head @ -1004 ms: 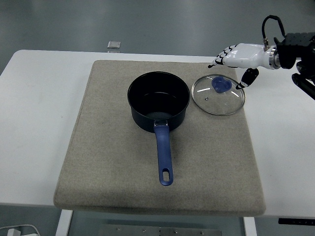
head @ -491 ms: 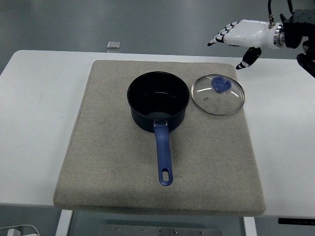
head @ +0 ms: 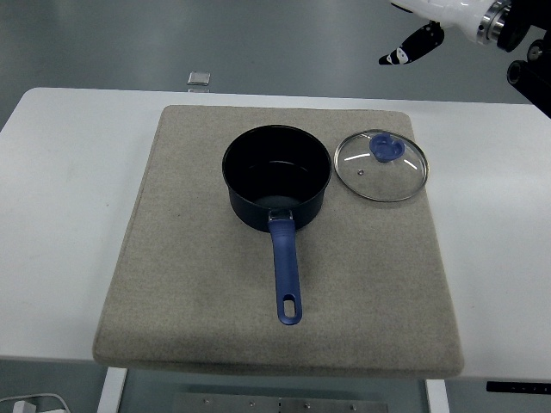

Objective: Lift the pot lid and place it to the right of the pot.

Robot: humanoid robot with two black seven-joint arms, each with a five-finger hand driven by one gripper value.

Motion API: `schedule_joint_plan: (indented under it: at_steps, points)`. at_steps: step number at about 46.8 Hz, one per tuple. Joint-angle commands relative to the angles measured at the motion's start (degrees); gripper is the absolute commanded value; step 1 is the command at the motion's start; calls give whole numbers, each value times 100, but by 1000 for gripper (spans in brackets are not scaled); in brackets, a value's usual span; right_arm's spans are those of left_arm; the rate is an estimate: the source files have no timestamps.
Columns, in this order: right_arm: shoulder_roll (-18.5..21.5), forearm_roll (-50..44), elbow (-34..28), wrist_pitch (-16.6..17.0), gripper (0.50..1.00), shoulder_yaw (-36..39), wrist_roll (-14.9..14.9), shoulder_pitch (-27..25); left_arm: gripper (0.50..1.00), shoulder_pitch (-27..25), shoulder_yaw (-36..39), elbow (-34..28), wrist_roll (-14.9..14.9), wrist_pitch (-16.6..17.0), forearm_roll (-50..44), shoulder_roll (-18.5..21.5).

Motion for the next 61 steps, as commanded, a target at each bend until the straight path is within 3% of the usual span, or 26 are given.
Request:
schedule_joint_plan:
  at_steps: [1,13,22,28,44,55,61]
  points:
    - [-7,648,-8,52,938,1,2,13,1000,-1,-5,2,-1,0,0,0]
    - [1,2125,-8,87,938,89,2,5,1000,-1,-5,2,-1,0,0,0]
    - [1,3075,-8,754,938,844,2,-48,1000,-1,4,2,-1,0,0,0]
    - [-7,3401,-16,1001,938,1231,-571,-259,1000,-1,-5,2,-1,0,0,0]
    - [36,4437,-51,1238,936,1276,-1380,-488,1000,-1,-5,2,-1,0,0,0]
    - [89,5088,-51,1308,936,1285,-1380,-848,1000,-1,4,-7,-1,0,0,0]
    - [221,5141,-60,1370,936,1346,-1205,-1032,1000,-1,4,2,-1,0,0,0]
